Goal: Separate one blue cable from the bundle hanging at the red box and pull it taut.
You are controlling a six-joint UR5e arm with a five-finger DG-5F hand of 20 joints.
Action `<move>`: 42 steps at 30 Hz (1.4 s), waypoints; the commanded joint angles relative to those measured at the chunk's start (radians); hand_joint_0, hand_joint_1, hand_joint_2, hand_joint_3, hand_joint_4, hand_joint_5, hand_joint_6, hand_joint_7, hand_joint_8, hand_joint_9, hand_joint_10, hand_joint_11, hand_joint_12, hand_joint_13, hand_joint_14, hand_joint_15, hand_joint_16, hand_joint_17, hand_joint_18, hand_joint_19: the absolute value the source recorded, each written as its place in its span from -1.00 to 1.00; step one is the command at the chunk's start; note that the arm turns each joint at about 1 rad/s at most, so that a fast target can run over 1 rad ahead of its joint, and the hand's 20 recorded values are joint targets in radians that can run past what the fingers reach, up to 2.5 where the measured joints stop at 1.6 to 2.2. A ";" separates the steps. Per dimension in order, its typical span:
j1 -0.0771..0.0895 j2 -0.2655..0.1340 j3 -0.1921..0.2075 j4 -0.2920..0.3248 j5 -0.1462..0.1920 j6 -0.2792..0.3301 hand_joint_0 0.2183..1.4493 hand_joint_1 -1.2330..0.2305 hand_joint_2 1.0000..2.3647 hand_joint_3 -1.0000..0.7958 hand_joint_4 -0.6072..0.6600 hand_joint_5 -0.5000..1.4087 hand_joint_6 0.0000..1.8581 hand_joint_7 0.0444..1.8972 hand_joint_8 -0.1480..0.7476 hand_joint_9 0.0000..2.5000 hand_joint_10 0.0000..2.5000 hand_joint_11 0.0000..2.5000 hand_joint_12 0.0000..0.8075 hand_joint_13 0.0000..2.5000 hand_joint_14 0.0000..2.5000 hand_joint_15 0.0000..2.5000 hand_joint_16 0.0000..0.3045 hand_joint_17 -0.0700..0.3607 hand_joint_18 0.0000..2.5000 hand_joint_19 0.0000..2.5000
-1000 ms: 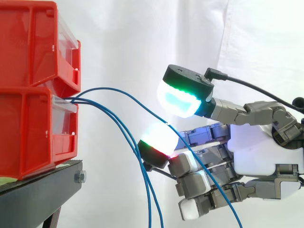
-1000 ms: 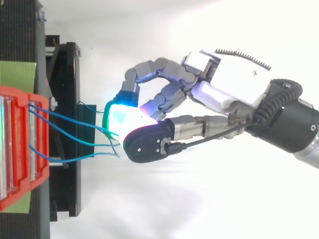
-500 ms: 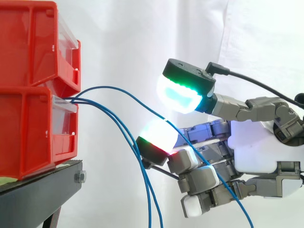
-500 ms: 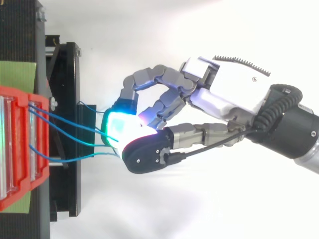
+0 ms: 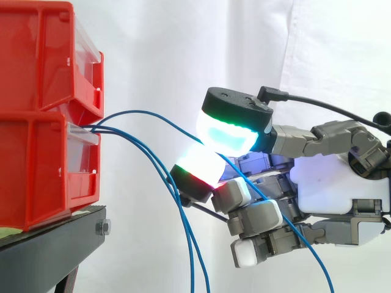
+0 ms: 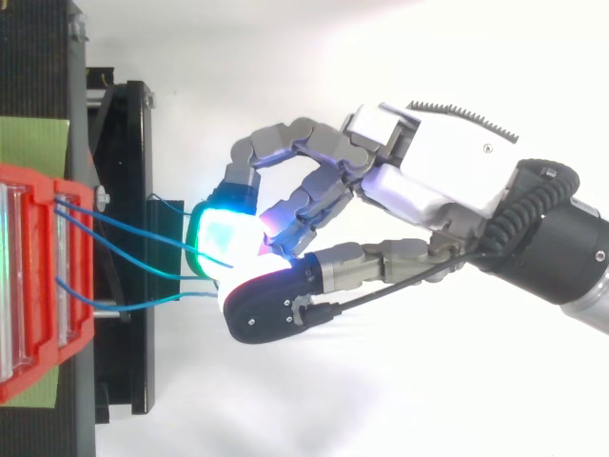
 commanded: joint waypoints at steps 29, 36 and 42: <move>0.002 -0.002 0.000 0.003 0.011 -0.003 -0.36 0.08 -0.97 -0.15 0.19 -0.69 -0.10 0.18 0.08 -0.06 -0.99 0.08 -0.19 0.04 -0.99 0.24 -0.71 -0.21 -0.30 -0.38; 0.002 -0.002 0.000 0.003 0.013 -0.003 -0.35 0.07 -0.97 -0.16 0.23 -0.69 -0.10 0.18 0.09 -0.07 -0.99 0.06 -0.19 0.04 -0.99 0.24 -0.71 -0.22 -0.31 -0.39; 0.000 -0.002 0.000 0.006 0.011 -0.003 -0.36 0.04 -0.98 -0.21 0.24 -0.69 -0.11 0.17 0.09 -0.06 -0.99 0.07 -0.20 0.04 -0.99 0.22 -0.72 -0.23 -0.32 -0.40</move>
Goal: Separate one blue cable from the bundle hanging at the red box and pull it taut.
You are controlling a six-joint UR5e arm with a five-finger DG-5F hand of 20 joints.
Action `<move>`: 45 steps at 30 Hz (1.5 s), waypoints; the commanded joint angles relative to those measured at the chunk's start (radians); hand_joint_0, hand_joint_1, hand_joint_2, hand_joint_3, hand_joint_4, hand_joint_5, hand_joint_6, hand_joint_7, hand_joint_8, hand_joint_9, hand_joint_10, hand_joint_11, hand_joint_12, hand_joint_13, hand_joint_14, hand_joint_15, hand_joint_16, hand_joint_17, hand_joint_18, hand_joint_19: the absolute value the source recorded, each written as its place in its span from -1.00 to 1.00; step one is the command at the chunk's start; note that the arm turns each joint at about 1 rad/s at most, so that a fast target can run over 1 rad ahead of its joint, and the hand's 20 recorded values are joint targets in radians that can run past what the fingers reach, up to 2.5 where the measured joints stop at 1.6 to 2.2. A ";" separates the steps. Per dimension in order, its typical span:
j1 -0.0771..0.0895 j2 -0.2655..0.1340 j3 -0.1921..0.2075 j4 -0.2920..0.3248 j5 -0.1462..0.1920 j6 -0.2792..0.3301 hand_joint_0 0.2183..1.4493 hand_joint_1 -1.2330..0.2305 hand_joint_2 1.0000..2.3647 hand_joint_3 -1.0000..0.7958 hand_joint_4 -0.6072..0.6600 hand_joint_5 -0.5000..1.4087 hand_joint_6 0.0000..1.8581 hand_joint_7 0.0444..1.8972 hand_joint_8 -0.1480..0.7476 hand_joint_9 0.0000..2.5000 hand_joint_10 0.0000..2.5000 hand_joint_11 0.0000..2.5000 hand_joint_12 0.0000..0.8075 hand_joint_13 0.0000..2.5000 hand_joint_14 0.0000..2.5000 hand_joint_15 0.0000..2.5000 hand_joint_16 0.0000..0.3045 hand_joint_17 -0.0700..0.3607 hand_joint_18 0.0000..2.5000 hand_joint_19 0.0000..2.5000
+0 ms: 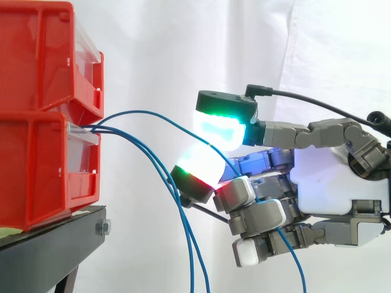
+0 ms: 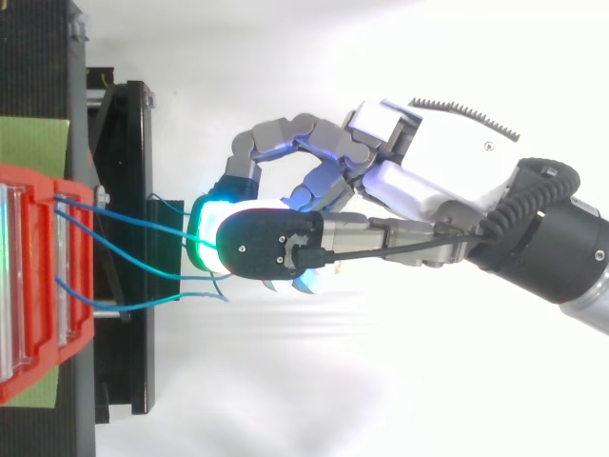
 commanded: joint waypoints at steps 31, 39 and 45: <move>0.001 0.000 0.000 0.002 0.004 -0.002 -0.37 -0.17 -0.97 -0.08 0.17 -0.70 -0.06 0.21 0.09 -0.04 -0.99 0.08 -0.18 0.07 -0.99 0.24 -0.72 -0.24 -0.31 -0.38; 0.001 0.000 0.000 0.002 0.003 -0.002 -0.37 -0.11 -0.97 -0.02 0.14 -0.69 -0.08 0.21 0.13 -0.03 -0.99 0.06 -0.14 0.07 -0.99 0.22 -0.70 -0.20 -0.31 -0.40; 0.002 -0.002 0.000 0.003 0.004 -0.002 -0.34 -0.22 -0.97 0.15 0.13 -0.69 -0.07 0.17 0.18 0.01 -0.99 0.08 -0.07 0.08 -0.99 0.21 -0.69 -0.19 -0.27 -0.44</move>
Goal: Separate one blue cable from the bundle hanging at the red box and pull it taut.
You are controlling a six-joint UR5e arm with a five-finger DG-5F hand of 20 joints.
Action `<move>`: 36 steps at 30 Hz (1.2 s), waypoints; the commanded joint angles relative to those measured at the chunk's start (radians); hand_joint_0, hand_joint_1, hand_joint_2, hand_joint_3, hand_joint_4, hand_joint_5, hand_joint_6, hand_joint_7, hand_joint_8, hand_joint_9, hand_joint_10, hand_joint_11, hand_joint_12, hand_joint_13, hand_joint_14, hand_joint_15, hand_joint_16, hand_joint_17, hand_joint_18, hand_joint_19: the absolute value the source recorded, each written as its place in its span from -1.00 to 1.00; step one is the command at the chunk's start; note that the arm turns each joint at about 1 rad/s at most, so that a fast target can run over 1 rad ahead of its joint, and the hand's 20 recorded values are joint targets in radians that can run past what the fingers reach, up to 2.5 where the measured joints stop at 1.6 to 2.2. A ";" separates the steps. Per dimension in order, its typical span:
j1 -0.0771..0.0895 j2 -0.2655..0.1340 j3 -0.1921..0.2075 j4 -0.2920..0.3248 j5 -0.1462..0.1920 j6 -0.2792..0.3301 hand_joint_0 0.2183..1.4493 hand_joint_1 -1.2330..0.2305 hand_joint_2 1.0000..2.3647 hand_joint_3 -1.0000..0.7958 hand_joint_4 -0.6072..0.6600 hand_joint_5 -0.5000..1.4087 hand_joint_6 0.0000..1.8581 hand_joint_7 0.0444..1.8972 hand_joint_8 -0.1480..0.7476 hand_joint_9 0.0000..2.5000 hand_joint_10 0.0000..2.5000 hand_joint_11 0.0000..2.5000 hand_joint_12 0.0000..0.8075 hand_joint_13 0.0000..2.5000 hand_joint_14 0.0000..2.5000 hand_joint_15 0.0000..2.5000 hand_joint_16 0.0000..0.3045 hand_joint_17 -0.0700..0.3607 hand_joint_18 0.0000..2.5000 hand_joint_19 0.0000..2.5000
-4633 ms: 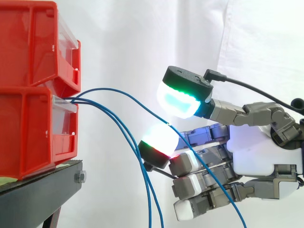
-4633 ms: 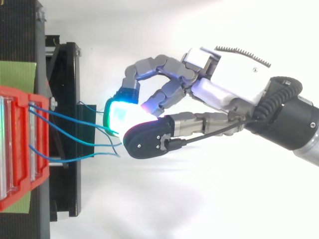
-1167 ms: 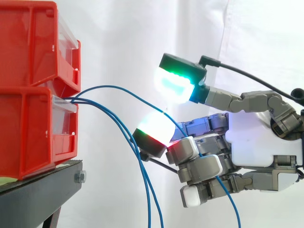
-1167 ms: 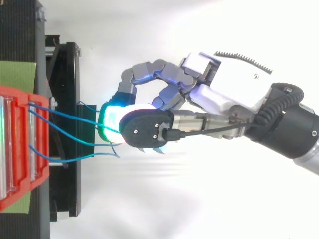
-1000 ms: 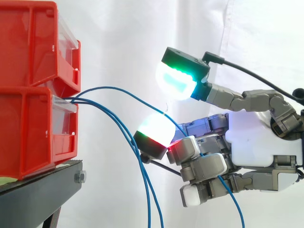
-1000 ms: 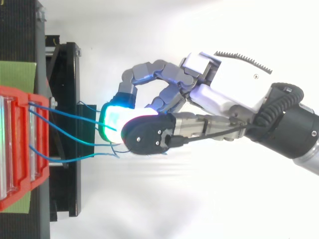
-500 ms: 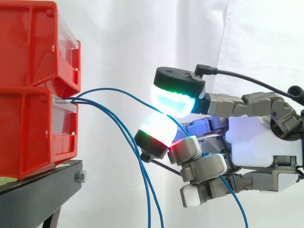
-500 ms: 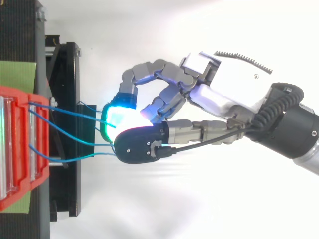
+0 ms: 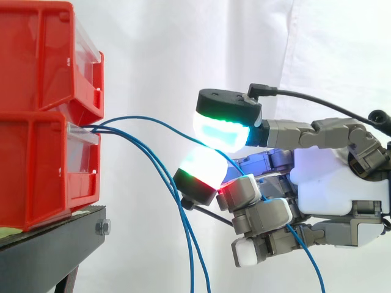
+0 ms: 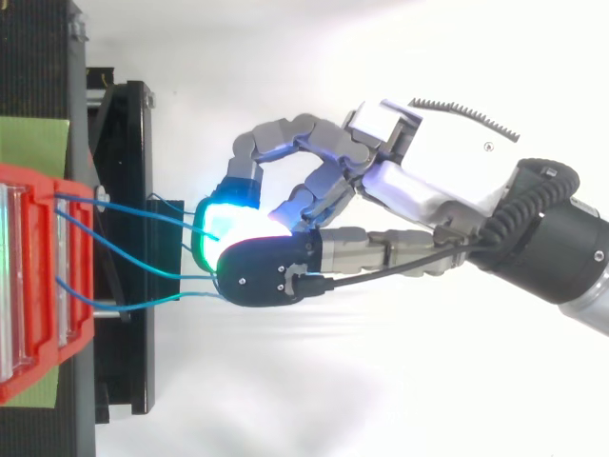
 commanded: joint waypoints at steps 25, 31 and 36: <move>0.002 0.001 -0.018 -0.002 -0.006 -0.012 -0.34 -0.31 -0.97 0.18 0.10 -0.69 -0.02 0.23 0.15 0.01 -0.99 0.10 -0.10 0.08 -0.99 0.22 -0.69 -0.18 -0.24 -0.43; 0.001 0.001 -0.018 -0.042 -0.013 -0.026 -0.33 -0.30 -0.97 0.18 0.11 -0.69 -0.02 0.24 0.18 0.01 -0.99 0.10 -0.11 0.09 -0.99 0.22 -0.69 -0.19 -0.22 -0.45; 0.001 0.001 -0.018 -0.113 -0.013 -0.028 -0.33 -0.29 -0.97 0.18 0.11 -0.69 -0.02 0.25 0.18 0.01 -0.99 0.09 -0.12 0.10 -0.99 0.21 -0.69 -0.18 -0.22 -0.45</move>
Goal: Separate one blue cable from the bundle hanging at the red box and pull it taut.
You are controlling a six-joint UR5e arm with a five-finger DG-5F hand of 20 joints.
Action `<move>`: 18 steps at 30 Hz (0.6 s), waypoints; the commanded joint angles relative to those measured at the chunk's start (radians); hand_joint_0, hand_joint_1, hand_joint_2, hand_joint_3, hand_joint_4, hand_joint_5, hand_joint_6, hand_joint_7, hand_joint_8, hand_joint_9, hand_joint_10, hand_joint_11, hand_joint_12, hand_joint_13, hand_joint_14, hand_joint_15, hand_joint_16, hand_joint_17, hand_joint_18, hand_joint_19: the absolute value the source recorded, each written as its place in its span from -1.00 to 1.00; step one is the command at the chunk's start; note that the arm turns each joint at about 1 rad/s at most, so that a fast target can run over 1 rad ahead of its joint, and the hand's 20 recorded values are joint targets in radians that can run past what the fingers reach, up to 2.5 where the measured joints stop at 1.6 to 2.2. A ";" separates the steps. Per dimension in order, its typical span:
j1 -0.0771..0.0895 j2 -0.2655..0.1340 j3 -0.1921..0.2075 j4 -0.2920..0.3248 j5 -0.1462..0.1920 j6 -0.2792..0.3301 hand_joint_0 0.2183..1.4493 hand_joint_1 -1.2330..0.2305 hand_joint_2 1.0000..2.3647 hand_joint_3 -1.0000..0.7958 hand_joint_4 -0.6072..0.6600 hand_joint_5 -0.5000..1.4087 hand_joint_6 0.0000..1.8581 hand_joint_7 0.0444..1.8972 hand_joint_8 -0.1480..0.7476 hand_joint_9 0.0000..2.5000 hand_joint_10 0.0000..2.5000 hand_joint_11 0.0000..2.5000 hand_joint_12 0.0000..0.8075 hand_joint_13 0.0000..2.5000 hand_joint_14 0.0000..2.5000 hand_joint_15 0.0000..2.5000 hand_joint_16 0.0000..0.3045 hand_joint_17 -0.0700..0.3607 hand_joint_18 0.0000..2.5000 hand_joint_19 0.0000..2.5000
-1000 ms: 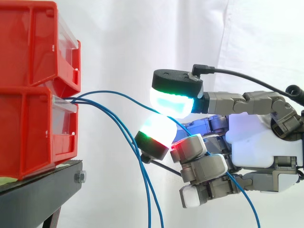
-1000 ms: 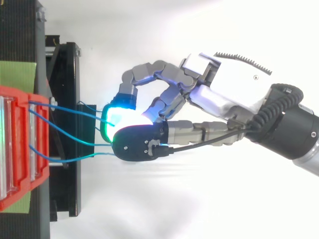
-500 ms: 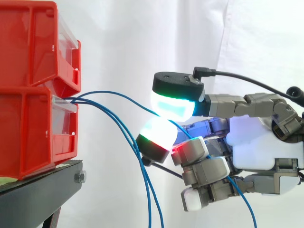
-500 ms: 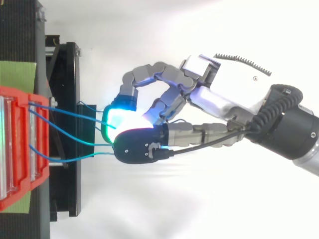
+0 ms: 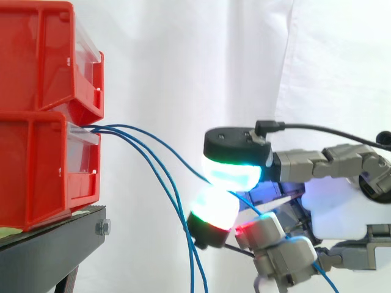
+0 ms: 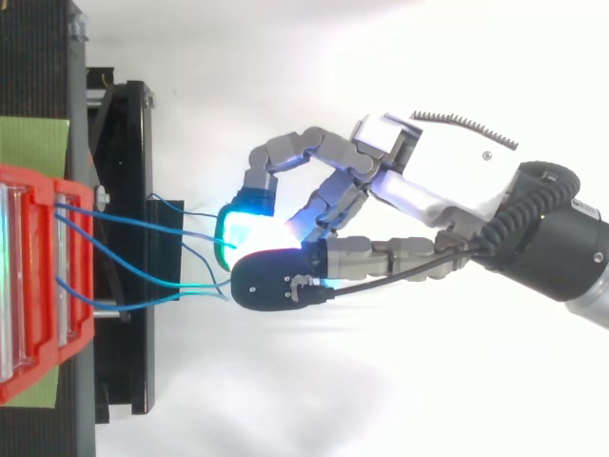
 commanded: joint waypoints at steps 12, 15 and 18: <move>0.001 0.000 0.000 -0.045 -0.002 -0.001 -0.32 -0.28 -0.97 0.18 0.10 -0.69 -0.02 0.26 0.18 0.02 -0.99 0.10 -0.12 0.10 -0.99 0.22 -0.69 -0.18 -0.21 -0.44; 0.001 0.000 0.001 -0.045 0.000 -0.001 -0.32 -0.28 -0.97 0.18 0.10 -0.69 -0.02 0.25 0.18 0.01 -0.99 0.10 -0.11 0.11 -0.99 0.22 -0.69 -0.18 -0.21 -0.44; 0.000 -0.001 0.000 -0.045 0.001 -0.001 -0.32 -0.28 -0.97 0.18 0.10 -0.69 -0.02 0.26 0.17 0.01 -0.99 0.10 -0.12 0.11 -0.99 0.21 -0.69 -0.18 -0.21 -0.44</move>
